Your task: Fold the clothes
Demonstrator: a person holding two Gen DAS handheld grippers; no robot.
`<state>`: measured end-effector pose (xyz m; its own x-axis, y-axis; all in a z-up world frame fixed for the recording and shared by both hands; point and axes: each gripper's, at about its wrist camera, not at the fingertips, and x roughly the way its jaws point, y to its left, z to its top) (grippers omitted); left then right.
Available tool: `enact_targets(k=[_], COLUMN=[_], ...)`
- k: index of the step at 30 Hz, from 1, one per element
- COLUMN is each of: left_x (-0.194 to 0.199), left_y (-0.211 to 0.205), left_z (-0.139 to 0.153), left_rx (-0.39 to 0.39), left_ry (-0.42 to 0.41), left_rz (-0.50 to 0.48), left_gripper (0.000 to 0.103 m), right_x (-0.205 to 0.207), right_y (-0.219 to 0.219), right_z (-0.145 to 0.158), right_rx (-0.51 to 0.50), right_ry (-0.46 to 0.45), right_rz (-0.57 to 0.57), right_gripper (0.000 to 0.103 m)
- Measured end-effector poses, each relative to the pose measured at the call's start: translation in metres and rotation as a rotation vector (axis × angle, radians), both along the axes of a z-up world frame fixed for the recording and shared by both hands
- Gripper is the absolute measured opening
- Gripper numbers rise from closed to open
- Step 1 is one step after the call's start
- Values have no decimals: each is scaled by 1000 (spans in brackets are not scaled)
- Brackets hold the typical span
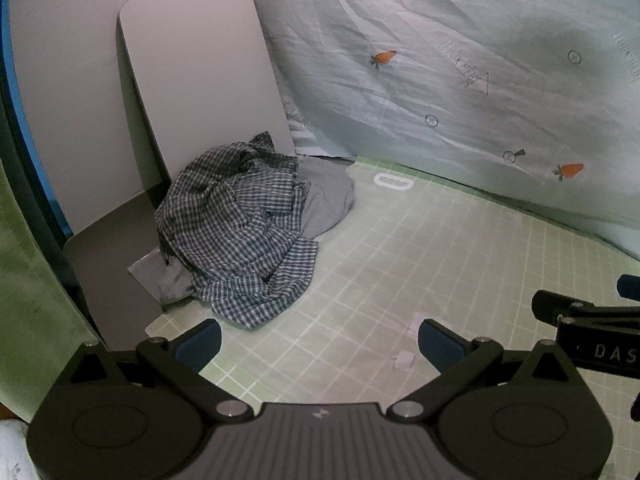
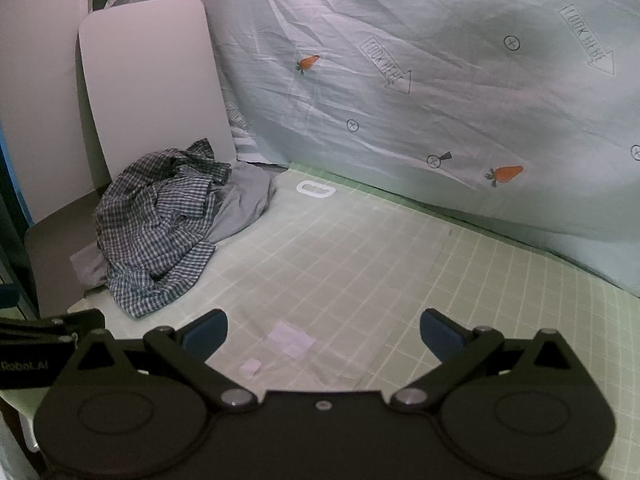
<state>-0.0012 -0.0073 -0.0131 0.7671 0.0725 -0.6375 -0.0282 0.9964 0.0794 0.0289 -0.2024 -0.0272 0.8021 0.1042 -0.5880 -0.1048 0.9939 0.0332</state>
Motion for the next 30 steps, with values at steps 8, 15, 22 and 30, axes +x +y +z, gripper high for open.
enact_targets(k=[8, 15, 22, 30], left_x=[2, 3, 4, 5], left_y=[-3, -6, -8, -9], left_z=[-2, -2, -1, -2], left_rx=[11, 20, 25, 21], left_ry=[11, 16, 16, 14], left_rz=[4, 5, 4, -11], left_gripper=[103, 103, 103, 103], right_x=[2, 6, 6, 5], right_y=[-3, -5, -8, -10], right_z=[-1, -1, -1, 0], right_rx=[-9, -8, -8, -7], right_ry=[7, 14, 9, 7], right_rz=[-5, -9, -9, -13], right_gripper=[103, 103, 103, 103])
